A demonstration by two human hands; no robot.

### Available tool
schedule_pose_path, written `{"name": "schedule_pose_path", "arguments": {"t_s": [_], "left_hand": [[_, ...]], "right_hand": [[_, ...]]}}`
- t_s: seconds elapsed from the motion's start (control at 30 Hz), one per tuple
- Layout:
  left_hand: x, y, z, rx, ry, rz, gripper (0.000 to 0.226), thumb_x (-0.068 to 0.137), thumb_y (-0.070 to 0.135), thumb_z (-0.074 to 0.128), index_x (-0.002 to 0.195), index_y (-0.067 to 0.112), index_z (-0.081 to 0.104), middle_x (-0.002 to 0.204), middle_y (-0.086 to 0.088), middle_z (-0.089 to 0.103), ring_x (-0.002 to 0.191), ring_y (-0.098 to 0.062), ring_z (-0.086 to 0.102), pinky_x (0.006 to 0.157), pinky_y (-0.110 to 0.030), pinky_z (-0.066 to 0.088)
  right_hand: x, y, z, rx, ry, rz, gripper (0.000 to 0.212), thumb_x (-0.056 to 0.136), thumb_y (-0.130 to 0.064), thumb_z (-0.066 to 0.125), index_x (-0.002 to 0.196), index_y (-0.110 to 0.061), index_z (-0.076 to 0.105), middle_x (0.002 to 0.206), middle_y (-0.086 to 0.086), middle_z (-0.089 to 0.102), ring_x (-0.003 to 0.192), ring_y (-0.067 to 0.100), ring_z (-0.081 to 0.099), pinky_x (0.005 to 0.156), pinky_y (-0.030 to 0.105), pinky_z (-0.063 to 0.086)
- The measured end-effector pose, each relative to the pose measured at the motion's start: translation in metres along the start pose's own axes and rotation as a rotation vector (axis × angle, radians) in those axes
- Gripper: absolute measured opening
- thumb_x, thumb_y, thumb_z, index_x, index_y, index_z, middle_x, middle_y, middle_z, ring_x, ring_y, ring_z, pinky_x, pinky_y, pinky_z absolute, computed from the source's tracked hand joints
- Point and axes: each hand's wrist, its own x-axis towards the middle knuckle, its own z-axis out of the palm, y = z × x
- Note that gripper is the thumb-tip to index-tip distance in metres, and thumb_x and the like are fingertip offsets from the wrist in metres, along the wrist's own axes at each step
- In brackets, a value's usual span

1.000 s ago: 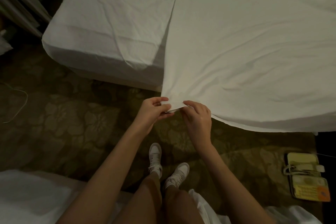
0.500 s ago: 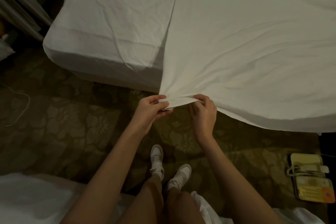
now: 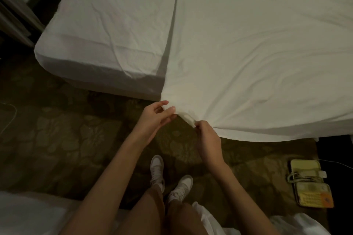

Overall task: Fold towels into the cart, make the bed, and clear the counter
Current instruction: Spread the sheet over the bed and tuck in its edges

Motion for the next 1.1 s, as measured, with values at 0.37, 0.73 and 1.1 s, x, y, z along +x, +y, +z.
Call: {"name": "schedule_pose_path", "arguments": {"t_s": [0.37, 0.73, 1.1], "left_hand": [[0.008, 0.028, -0.002, 0.666, 0.038, 0.467, 0.014, 0.090, 0.016, 0.060, 0.100, 0.009, 0.069, 0.085, 0.005, 0.063, 0.072, 0.000, 0.062, 0.071, -0.012, 0.048], [0.016, 0.071, 0.018, 0.431, 0.067, 0.589, 0.012, 0.095, 0.014, 0.053, 0.089, 0.017, 0.063, 0.111, 0.003, 0.061, 0.101, 0.009, 0.052, 0.085, -0.002, 0.036], [0.053, 0.126, 0.049, 0.514, 0.131, 0.737, 0.023, 0.096, 0.013, 0.051, 0.081, -0.003, 0.057, 0.076, -0.015, 0.051, 0.073, -0.017, 0.047, 0.066, -0.018, 0.037]], "right_hand": [[0.021, -0.007, -0.042, 0.002, -0.010, -0.028, 0.012, 0.098, -0.014, 0.047, 0.104, -0.014, 0.056, 0.095, -0.002, 0.065, 0.083, 0.017, 0.060, 0.064, 0.026, 0.036], [0.065, -0.015, -0.039, 0.041, 0.205, -0.244, 0.025, 0.083, -0.013, 0.069, 0.107, -0.013, 0.065, 0.111, 0.005, 0.061, 0.102, 0.020, 0.058, 0.084, 0.032, 0.047], [0.122, -0.010, -0.072, 0.101, 0.341, -0.191, 0.007, 0.088, -0.015, 0.065, 0.092, -0.009, 0.062, 0.084, 0.002, 0.065, 0.075, 0.015, 0.062, 0.056, 0.022, 0.043]]}}
